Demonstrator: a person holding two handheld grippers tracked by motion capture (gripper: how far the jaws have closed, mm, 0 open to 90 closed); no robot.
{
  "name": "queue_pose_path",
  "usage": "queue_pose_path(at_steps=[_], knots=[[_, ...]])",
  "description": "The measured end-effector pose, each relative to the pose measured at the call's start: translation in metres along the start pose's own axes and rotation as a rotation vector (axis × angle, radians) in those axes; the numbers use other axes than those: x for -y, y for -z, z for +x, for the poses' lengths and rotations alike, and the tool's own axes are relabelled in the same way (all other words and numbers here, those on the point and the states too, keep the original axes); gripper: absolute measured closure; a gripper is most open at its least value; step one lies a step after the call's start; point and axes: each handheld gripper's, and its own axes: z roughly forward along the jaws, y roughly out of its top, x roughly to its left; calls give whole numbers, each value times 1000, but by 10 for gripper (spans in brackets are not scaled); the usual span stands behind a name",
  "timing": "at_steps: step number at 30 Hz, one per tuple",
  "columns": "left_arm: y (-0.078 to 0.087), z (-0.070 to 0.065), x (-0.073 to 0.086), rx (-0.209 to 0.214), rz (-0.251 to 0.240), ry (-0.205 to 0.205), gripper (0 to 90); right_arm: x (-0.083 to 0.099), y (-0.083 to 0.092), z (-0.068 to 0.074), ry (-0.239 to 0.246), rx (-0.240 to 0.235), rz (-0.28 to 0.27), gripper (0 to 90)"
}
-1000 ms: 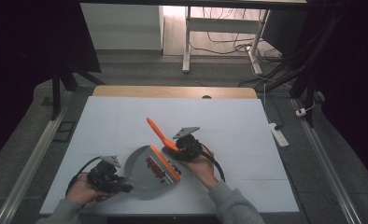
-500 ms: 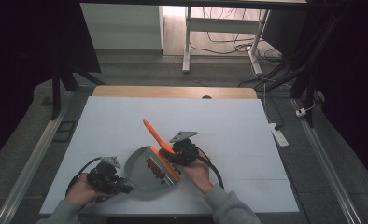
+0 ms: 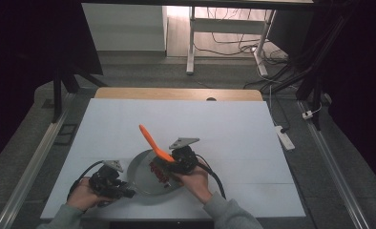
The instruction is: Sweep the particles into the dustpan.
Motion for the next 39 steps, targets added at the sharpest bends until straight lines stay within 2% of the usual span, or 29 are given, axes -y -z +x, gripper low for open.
queue_pose_path(at_steps=[1,2,8,10,12,13,14,17,18,26,32,36,37,39], knots=[[0,0,0,0,0,0,614,-1,-1,4,-2,-18,-4,708],[0,0,0,0,0,0,614,-2,-5,11,-6,-56,-11,708],[0,0,0,2,-1,1,614,-9,-6,20,20,-97,-46,708],[0,1,0,4,-2,3,614,-13,4,13,10,-75,-83,708],[0,1,0,4,-1,3,614,-13,8,9,9,-61,-91,708],[0,1,0,4,-3,2,614,-14,15,2,11,-24,-99,708],[0,1,0,4,-3,1,614,-14,15,2,11,-24,-99,708],[1,0,1,4,-6,2,614,-11,25,-10,-9,11,-103,708],[2,0,1,4,-4,0,614,-7,30,-16,-12,42,-97,708],[5,-5,5,11,8,-14,613,11,34,-30,-27,107,-36,708],[5,-7,4,10,16,-24,613,19,27,-28,-21,114,-1,708],[4,-7,4,11,15,-24,613,20,23,-21,-14,108,-1,709],[4,-8,3,10,15,-24,614,21,20,-17,-28,85,-9,709],[3,-8,3,8,17,-24,613,21,19,-14,-30,75,-11,709]])
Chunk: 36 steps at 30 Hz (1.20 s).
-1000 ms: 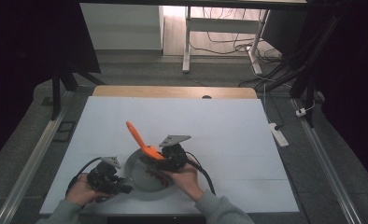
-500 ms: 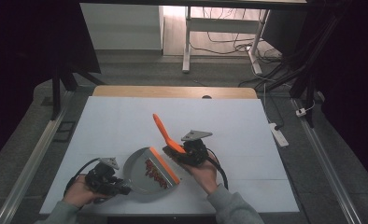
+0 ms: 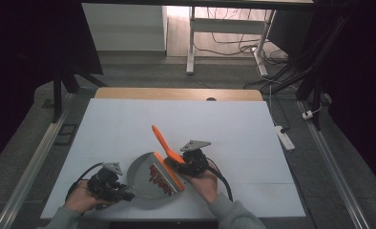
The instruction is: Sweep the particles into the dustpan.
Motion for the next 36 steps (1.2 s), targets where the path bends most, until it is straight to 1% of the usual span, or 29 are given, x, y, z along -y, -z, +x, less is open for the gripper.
queue_pose_path(at_steps=[3,4,5,8,9,10,11,12,13,14,16,18,19,20,21,22,24,25,26,27,29,30,31,32,34,35,36], knots=[[0,0,1,-1,-2,3,614,0,-2,10,-3,-6,-15,708],[-1,0,1,-1,-1,4,614,0,-2,13,-11,-19,-29,709],[-1,0,1,-2,-1,5,614,0,-2,15,-28,-39,-40,709],[-2,-1,2,-2,-6,8,614,-3,-5,24,-46,-96,-56,709],[-2,-1,2,0,-6,10,614,-5,-6,27,-51,-129,-65,709],[-3,-1,3,-1,-7,9,614,-7,-6,29,-49,-151,-72,709],[-3,-1,3,-1,-5,11,614,-10,-4,31,-43,-153,-80,709],[-4,-1,4,-2,-6,14,614,-15,2,29,-15,-127,-103,708],[-4,-1,4,-3,-2,10,614,-16,6,26,-8,-101,-111,708],[-4,-2,4,-2,-2,9,614,-16,6,26,-8,-101,-111,708],[-3,-3,5,-3,-8,11,614,-16,12,16,-7,-51,-121,708],[0,-4,6,-5,-7,6,614,-11,14,6,-8,7,-113,709],[1,-4,6,-7,-7,4,614,-5,9,-1,-16,41,-93,709],[2,-5,7,-10,-6,4,614,-1,5,-3,-21,53,-80,708],[3,-5,7,-11,-5,4,614,-1,5,-3,-21,53,-80,708],[3,-5,8,-12,-4,3,614,2,2,-4,-22,60,-68,709],[2,-5,8,-14,-1,7,614,5,-3,1,-7,63,-64,709],[2,-5,7,-14,-2,8,614,6,-4,10,-15,44,-80,710],[1,-6,7,-15,-2,8,614,6,-4,10,-15,44,-80,710],[1,-6,7,-17,0,8,614,7,-6,14,-24,21,-84,709],[1,-6,7,-16,-2,8,614,8,-7,23,-33,4,-110,710],[1,-6,7,-14,-2,8,614,4,-8,29,-75,-70,-127,710],[1,-6,7,-14,-1,8,614,4,-8,29,-75,-70,-127,710],[1,-6,7,-14,-2,8,614,2,-8,32,-82,-103,-132,710],[1,-6,8,-14,-4,7,614,-2,-6,35,-82,-136,-149,709],[1,-6,8,-12,-4,10,614,-4,-4,34,-83,-141,-158,709],[1,-5,8,-13,-4,8,614,-6,-1,32,-80,-131,-167,710]])
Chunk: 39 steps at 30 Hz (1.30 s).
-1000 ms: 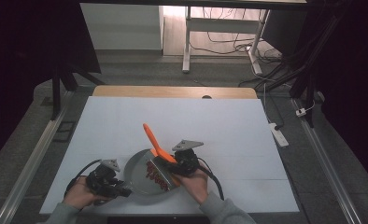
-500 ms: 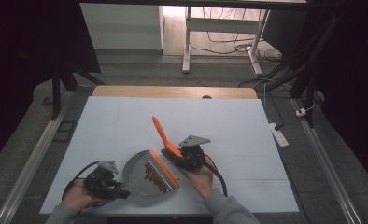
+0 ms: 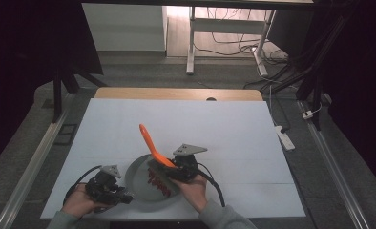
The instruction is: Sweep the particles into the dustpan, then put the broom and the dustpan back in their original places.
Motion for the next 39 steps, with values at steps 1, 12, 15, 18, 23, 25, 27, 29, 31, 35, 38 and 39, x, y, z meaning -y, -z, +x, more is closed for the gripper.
queue_pose_path(at_steps=[1,12,15,18,23,25,27,29,31,35,38,39], knots=[[0,1,0,0,-1,-2,614,-3,4,-3,2,12,-10,709],[-8,2,3,-11,-58,-15,613,-15,38,-40,24,91,-16,709],[-7,2,3,-32,-73,-13,614,-16,45,-46,38,102,-11,709],[-6,2,3,-41,-95,-5,614,-16,53,-52,51,104,-9,709],[-5,2,2,-60,-124,7,614,-14,70,-59,73,118,-11,709],[-5,2,2,-67,-133,21,614,-13,77,-62,81,120,-11,709],[-4,2,2,-77,-144,32,614,-12,85,-64,90,126,-14,709],[-3,2,3,-84,-154,40,614,-11,92,-66,95,124,-16,709],[-2,2,3,-92,-164,53,613,-10,98,-67,103,123,-17,709],[0,2,4,-103,-182,72,614,-7,109,-70,104,121,-17,709],[1,2,4,-109,-190,79,613,-4,115,-73,102,127,-6,708],[1,1,4,-113,-195,84,613,-3,116,-74,99,129,-3,709]])
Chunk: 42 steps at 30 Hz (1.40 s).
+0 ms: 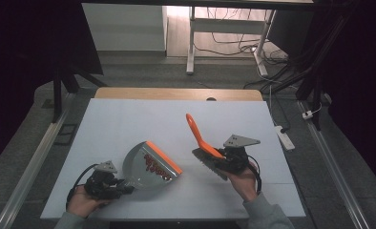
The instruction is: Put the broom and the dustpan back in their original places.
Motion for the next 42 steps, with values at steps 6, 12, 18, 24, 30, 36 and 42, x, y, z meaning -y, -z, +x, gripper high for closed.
queue_pose_path(at_steps=[6,12,18,24,30,36,42], knots=[[5,0,1,-21,-43,37,613,4,8,-4,-9,1,15,709],[9,2,5,-57,-87,79,613,12,18,-12,-31,17,30,709],[11,7,10,-92,-109,133,613,21,25,-21,-56,44,50,708],[16,9,17,-120,-144,199,613,27,30,-25,-77,49,66,708],[16,10,22,-172,-175,282,613,30,34,-25,-95,46,75,708],[15,11,23,-226,-198,335,612,36,39,-24,-118,46,95,708],[10,13,20,-283,-219,399,613,43,42,-26,-154,48,122,708]])
